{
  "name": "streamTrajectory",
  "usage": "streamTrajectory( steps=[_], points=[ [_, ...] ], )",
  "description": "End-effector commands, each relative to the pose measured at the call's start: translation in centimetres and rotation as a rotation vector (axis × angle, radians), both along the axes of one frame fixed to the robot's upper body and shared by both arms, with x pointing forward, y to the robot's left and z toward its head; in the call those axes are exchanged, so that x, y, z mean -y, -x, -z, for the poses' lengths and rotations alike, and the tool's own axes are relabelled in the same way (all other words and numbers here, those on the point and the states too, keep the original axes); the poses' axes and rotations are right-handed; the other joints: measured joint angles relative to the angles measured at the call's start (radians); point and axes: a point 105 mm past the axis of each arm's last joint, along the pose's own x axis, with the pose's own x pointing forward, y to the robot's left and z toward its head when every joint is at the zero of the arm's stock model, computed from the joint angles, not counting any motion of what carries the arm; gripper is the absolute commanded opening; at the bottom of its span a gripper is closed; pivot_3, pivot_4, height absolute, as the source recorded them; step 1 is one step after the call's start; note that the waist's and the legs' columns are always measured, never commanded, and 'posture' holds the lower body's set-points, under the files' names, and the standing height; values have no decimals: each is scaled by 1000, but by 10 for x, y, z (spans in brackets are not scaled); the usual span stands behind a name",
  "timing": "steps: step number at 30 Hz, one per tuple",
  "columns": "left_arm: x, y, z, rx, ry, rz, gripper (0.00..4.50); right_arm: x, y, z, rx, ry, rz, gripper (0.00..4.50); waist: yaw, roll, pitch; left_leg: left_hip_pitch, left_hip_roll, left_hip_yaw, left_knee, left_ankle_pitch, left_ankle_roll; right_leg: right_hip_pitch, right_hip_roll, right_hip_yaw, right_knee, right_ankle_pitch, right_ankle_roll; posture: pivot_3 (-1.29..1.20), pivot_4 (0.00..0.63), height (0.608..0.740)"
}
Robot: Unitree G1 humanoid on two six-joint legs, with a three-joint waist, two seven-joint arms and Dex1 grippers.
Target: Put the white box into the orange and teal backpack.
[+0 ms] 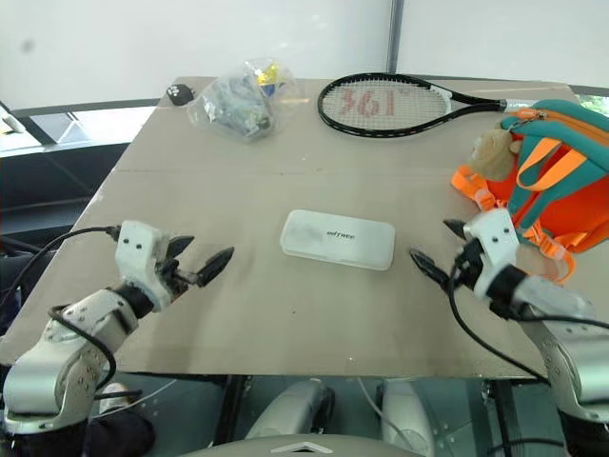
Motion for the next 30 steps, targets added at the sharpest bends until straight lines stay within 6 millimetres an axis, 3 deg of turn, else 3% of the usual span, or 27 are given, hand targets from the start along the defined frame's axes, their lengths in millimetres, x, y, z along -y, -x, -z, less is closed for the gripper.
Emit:
streamTrajectory(
  steps=[1,8,15,21,25,30],
  points=[
    [13,7,-5,-141,154,88,4500,2,-9,5,-29,57,52,3130,1,0,0,-1,0,0,0,0,0,-1,0,0,0,0,0,0,150,739],
    [30,-19,-18,-315,336,172,4500,-1,-31,10,-27,213,87,41,-2,0,0,-3,-1,-1,3,0,0,-3,0,-4,3,0,0,0,150,739],
    [47,-42,-3,-480,355,222,4500,-17,-41,18,-94,276,16,41,-6,0,0,-3,-1,1,4,0,-1,-5,0,-2,6,0,0,0,150,739],
    [58,-52,10,-574,380,293,4500,-35,-32,33,-194,357,-93,41,-6,0,0,-5,-1,1,4,0,-1,-8,0,-1,8,0,0,0,150,739],
    [76,-57,19,-609,394,380,4500,-51,-18,44,-265,382,-214,41,-1,0,0,-5,-2,1,5,0,-1,-7,0,-1,8,0,0,0,150,739],
    [107,-57,21,-635,505,518,4500,-66,-29,50,-251,360,-253,41,-2,-1,-1,-4,-3,1,7,0,-1,-7,-1,-1,10,0,0,0,150,739]
  ],
)
